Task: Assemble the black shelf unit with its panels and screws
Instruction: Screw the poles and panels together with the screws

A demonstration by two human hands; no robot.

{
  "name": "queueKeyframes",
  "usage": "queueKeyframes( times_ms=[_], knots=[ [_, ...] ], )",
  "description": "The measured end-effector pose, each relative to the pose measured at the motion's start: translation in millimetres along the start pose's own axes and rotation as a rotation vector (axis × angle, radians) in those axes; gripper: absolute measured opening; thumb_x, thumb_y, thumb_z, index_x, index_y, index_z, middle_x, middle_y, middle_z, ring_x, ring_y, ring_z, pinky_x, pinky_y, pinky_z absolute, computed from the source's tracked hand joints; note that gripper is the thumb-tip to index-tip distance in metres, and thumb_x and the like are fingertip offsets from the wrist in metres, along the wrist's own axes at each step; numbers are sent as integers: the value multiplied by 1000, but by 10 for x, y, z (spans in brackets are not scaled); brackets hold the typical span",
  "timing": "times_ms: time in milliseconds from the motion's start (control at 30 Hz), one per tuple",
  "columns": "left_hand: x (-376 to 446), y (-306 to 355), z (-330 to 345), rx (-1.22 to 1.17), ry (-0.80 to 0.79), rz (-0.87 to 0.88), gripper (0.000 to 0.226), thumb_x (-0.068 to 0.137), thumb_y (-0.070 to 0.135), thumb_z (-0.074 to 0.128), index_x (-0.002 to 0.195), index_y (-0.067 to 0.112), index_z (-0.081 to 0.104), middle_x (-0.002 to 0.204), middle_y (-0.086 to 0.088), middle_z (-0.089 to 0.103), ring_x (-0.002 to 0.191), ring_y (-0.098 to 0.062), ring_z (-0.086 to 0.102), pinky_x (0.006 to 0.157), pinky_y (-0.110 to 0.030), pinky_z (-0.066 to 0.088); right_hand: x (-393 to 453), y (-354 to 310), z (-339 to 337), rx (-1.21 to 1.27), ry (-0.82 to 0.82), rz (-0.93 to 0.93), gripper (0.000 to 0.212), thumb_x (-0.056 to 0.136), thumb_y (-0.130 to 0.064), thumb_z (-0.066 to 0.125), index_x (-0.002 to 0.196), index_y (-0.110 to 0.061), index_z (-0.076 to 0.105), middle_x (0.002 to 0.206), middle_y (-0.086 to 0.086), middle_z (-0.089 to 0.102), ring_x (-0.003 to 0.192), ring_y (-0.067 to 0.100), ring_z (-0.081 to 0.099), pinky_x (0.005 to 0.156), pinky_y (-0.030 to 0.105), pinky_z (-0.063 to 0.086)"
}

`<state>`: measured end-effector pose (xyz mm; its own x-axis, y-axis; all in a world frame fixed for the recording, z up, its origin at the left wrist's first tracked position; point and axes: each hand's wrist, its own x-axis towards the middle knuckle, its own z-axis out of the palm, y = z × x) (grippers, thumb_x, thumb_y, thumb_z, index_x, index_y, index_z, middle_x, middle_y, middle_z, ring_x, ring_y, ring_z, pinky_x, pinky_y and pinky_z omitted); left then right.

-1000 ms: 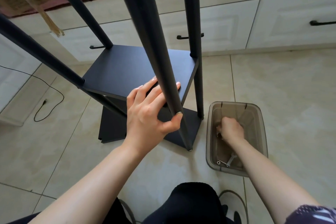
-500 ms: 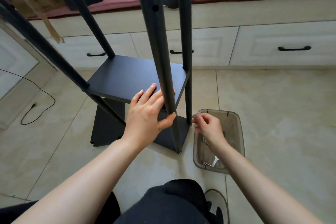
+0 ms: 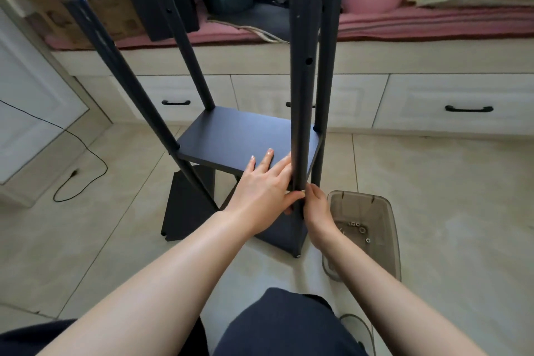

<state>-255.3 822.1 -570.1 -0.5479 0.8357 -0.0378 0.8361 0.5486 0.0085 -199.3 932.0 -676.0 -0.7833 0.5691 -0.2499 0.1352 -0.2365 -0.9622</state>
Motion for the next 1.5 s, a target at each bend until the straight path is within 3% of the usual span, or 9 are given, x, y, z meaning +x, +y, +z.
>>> queueKeyframes(
  times_ms=[200,300,433,567,733,933,1133,1300,1500],
  knots=[
    [-105,-91,-10,-30,6,15,71,103,55,37,161,24,11,167,6,15,155,-32,6,124,-51,12,-51,-42,50,-75,-88,-80,46,101,-50,33,93,-10,55,61,10,62,57,25,59,61,39,45],
    [-152,-180,-45,-53,4,17,69,103,55,36,160,25,13,167,6,17,155,-31,7,124,-51,13,-92,-67,122,-109,-71,-102,43,104,-48,32,96,-12,54,61,8,63,58,24,59,61,37,47],
    [-212,-329,-136,-83,19,10,70,102,56,37,161,26,13,166,6,21,154,-31,10,124,-50,16,-121,-176,254,-145,-77,-134,43,106,-44,31,96,-8,53,58,7,63,53,20,58,51,23,44],
    [-312,-567,-248,-123,88,10,72,100,58,40,161,28,17,165,7,24,153,-28,17,121,-46,22,-152,-339,415,-134,-171,-206,41,108,-35,33,90,-6,55,55,7,60,50,22,56,49,26,43],
    [-464,-828,-416,-240,104,-27,71,99,56,45,159,35,14,161,11,32,153,-21,18,120,-51,26,-196,-498,655,-143,-226,-167,30,109,-30,32,102,-5,45,53,3,59,47,20,56,49,24,44],
    [-577,-994,-563,-316,152,-112,68,100,52,49,158,38,18,149,10,51,140,-23,45,114,-49,36,-232,-706,922,-86,-209,-149,27,108,-23,34,109,1,46,66,12,49,44,21,52,43,27,42],
    [-670,-1141,-602,-455,235,-224,56,96,55,55,147,41,39,122,11,67,114,-12,63,92,-27,41,-218,-808,1090,-116,-223,-176,25,109,-25,33,92,-9,40,67,12,46,41,18,50,41,26,39],
    [-834,-1208,-580,-558,333,-251,45,96,50,58,136,32,51,115,13,70,114,-11,63,92,-31,47,-251,-885,1219,-194,-294,-169,26,109,-27,32,99,-6,43,66,13,53,42,16,50,43,25,42],
    [-974,-1396,-578,-603,391,-304,41,98,51,55,134,32,50,114,11,70,119,-11,59,94,-32,39,-234,-985,1490,-225,-310,-170,25,109,-26,33,100,-5,44,67,14,51,41,18,51,41,29,39]
  ],
)
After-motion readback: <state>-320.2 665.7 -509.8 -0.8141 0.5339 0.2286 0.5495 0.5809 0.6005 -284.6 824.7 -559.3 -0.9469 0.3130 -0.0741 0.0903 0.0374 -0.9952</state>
